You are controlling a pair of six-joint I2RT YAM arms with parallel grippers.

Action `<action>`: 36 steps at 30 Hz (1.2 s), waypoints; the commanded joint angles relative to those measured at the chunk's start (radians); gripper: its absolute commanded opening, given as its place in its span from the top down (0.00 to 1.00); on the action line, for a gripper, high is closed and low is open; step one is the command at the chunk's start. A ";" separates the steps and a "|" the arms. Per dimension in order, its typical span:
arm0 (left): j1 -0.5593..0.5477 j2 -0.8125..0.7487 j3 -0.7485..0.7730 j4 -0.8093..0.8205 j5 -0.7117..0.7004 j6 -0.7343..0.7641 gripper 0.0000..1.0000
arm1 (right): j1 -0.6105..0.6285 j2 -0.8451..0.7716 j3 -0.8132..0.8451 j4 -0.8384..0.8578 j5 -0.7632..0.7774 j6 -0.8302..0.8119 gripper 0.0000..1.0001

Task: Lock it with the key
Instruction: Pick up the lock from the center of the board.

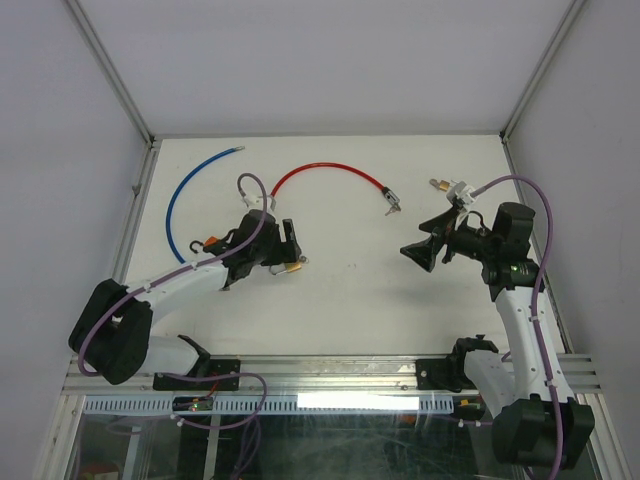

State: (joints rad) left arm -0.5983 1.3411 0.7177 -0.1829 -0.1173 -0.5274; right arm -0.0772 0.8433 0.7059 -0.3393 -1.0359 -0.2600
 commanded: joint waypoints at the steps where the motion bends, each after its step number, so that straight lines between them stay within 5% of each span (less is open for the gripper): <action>1: -0.054 -0.057 0.027 0.012 -0.182 -0.192 0.23 | -0.003 -0.017 0.000 0.054 -0.032 0.005 0.08; 12: -0.155 0.062 0.159 -0.257 -0.507 -0.461 0.25 | -0.002 -0.018 -0.003 0.056 -0.031 0.006 0.07; 20: -0.181 0.241 0.275 -0.337 -0.534 -0.467 0.29 | -0.001 -0.018 -0.003 0.056 -0.029 0.006 0.08; 36: -0.186 0.343 0.342 -0.336 -0.500 -0.468 0.35 | 0.005 -0.018 -0.006 0.056 -0.030 0.006 0.07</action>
State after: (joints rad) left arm -0.7738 1.6890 1.0214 -0.5320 -0.6186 -0.9817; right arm -0.0769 0.8433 0.7044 -0.3332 -1.0374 -0.2569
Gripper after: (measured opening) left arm 0.660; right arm 0.927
